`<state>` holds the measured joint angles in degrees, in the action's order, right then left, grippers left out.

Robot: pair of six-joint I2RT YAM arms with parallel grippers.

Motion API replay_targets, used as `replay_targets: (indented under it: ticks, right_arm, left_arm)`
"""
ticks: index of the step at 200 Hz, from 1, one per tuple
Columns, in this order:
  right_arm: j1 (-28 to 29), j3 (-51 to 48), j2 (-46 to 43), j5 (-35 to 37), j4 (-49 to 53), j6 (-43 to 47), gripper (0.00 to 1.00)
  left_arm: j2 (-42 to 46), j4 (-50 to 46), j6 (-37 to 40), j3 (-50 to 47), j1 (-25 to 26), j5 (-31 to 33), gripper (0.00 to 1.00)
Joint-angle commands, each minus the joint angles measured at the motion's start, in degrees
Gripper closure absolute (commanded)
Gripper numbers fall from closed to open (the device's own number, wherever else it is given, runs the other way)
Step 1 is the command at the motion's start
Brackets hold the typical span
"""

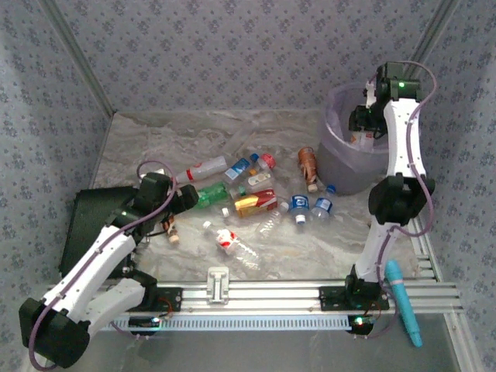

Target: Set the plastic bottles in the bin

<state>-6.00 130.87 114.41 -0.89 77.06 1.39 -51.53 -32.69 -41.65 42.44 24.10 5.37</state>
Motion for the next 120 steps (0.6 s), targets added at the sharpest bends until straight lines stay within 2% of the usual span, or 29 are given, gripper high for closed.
replay_targets:
  ticks: [1, 35, 63, 120]
  right_arm:
    - [0.44, 0.12, -3.55, 1.3, 1.35, -1.59, 0.52]
    - [0.76, 4.06, -0.73, 3.88, -2.05, -0.62, 0.49]
    - [1.25, 8.92, 5.27, 4.58, 0.07, 1.02, 0.49]
    - [2.3, 3.07, 10.03, 3.42, -2.63, 4.05, 0.47]
  left_arm:
    - [0.21, -2.52, 2.46, 1.68, -1.95, -2.61, 0.05]
    - [-0.27, -4.98, 4.11, 1.91, -3.43, -1.7, 0.05]
    - [0.46, -5.81, 4.02, 0.49, -3.79, 0.12, 0.05]
    - [0.9, -9.63, 3.68, -1.7, -4.4, 1.74, 0.04]
